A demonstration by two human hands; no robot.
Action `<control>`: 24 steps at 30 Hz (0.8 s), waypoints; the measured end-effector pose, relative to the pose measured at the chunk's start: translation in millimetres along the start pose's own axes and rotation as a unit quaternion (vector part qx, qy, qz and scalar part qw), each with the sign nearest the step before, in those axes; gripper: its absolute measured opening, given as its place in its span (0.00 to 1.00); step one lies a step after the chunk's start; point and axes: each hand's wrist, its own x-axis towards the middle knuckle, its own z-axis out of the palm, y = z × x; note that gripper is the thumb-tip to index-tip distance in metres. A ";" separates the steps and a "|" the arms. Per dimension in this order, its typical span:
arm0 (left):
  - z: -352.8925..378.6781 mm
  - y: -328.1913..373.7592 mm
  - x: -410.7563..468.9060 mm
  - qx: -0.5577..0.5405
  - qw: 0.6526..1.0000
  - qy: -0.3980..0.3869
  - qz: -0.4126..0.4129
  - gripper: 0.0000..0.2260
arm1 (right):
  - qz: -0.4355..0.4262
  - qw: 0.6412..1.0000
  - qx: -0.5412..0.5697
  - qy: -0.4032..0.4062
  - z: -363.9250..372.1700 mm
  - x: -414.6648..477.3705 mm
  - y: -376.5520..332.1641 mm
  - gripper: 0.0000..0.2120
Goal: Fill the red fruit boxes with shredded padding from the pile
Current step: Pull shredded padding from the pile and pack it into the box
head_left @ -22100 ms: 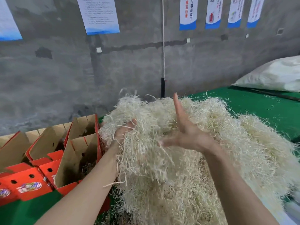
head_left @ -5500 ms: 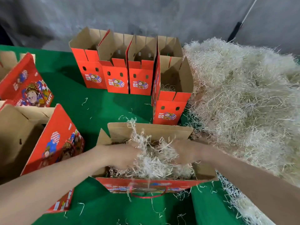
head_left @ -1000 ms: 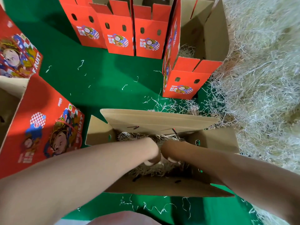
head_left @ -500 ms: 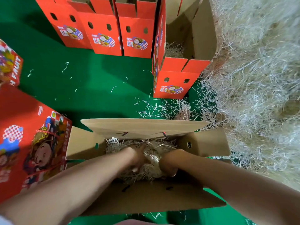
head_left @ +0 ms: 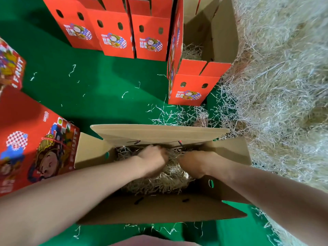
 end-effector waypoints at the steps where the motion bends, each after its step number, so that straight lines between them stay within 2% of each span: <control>1: -0.2 5.1 1.2 -0.021 1.000 -0.004 0.020 0.12 | 0.008 0.999 -0.011 -0.049 2.4 2.7 -4.5 0.13; 2: 1.9 8.7 3.9 -0.031 0.997 -0.053 0.036 0.15 | 0.007 0.996 -0.019 -0.089 5.1 6.9 -8.9 0.14; 4: 12.2 12.7 10.2 -0.007 0.982 -0.180 0.054 0.19 | -0.016 0.993 -0.010 -0.115 10.9 17.7 -16.2 0.20; 7: 30.4 7.8 13.3 0.095 0.963 -0.250 0.027 0.24 | -0.054 0.993 0.029 -0.104 15.7 27.9 -20.4 0.23; 11: 32.5 -13.9 7.0 0.115 0.956 -0.264 -0.060 0.33 | -0.071 0.987 0.037 -0.138 30.2 25.3 -17.1 0.15; 14: 26.4 -25.0 3.8 0.096 0.950 -0.290 -0.069 0.25 | -0.019 0.994 0.062 -0.090 32.8 15.8 -8.3 0.11; 16: 23.9 -22.6 2.0 0.033 0.963 -0.256 -0.077 0.23 | 0.005 0.998 0.063 -0.011 27.2 15.9 -9.1 0.09; 18: 18.7 -13.6 -2.1 0.028 0.985 -0.165 -0.047 0.16 | 0.006 0.996 0.074 0.057 23.2 21.9 -13.9 0.10; 20: 14.7 -5.2 -4.3 0.065 0.996 -0.065 0.006 0.08 | -0.016 0.997 0.061 0.043 25.3 32.4 -17.3 0.17; 21: 14.7 -2.4 -4.6 0.081 0.995 -0.056 0.033 0.08 | -0.022 0.999 0.031 0.014 27.8 37.4 -18.3 0.20; 22: 15.4 -1.2 -4.0 0.095 0.990 -0.090 0.053 0.09 | -0.017 1.000 0.000 -0.019 29.6 40.4 -19.1 0.21; 24: 20.0 -3.9 -2.8 0.112 0.968 -0.220 0.051 0.18 | 0.006 0.997 -0.031 -0.077 34.9 41.9 -18.1 0.19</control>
